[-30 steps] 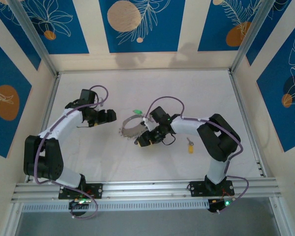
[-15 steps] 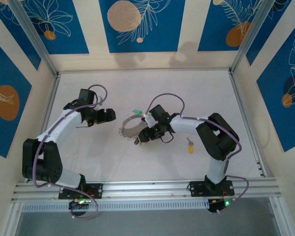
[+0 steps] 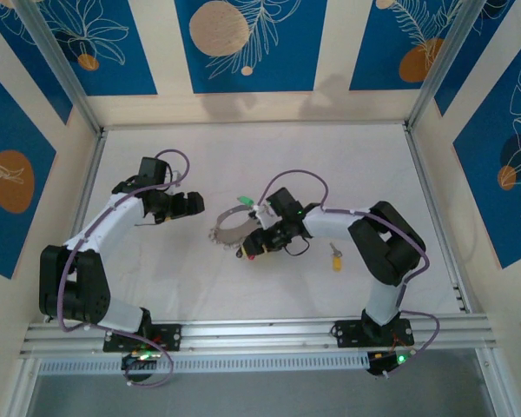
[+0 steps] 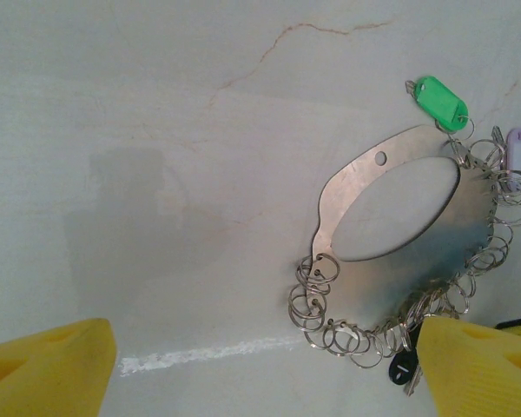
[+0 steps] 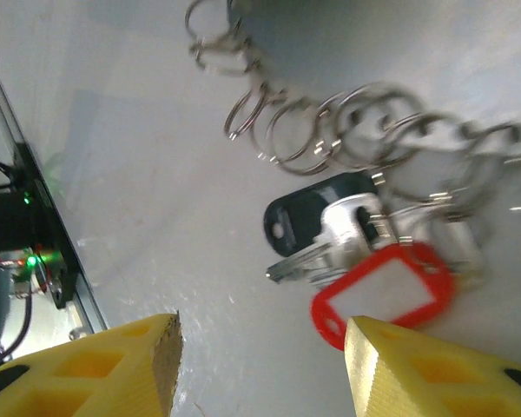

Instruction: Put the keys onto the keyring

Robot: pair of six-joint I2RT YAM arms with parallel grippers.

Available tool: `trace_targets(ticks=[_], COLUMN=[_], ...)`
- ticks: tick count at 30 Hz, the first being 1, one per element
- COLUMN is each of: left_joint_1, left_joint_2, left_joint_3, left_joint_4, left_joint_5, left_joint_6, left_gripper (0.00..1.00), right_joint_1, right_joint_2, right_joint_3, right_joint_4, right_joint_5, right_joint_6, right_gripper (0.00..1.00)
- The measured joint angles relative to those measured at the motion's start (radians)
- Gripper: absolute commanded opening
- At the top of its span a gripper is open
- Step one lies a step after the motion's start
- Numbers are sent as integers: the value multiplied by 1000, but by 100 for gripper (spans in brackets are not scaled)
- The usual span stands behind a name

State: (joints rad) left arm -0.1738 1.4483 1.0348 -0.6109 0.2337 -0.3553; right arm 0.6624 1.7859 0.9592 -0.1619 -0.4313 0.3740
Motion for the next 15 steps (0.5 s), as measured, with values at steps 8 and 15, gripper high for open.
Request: trace_targets(ticks=[8, 15], left_joint_1=[0, 0], left_joint_2=[-1, -13], left_joint_3=[0, 0], left_joint_4=[0, -4], left_joint_5=[-9, -37], left_joint_6=[0, 12], left_gripper=[90, 90], right_joint_1=[-98, -22], right_joint_2=[-42, 31], right_joint_3=[125, 204], right_joint_4=[-95, -172], right_joint_5=[105, 312], right_joint_6=[-121, -291], right_gripper=[32, 29])
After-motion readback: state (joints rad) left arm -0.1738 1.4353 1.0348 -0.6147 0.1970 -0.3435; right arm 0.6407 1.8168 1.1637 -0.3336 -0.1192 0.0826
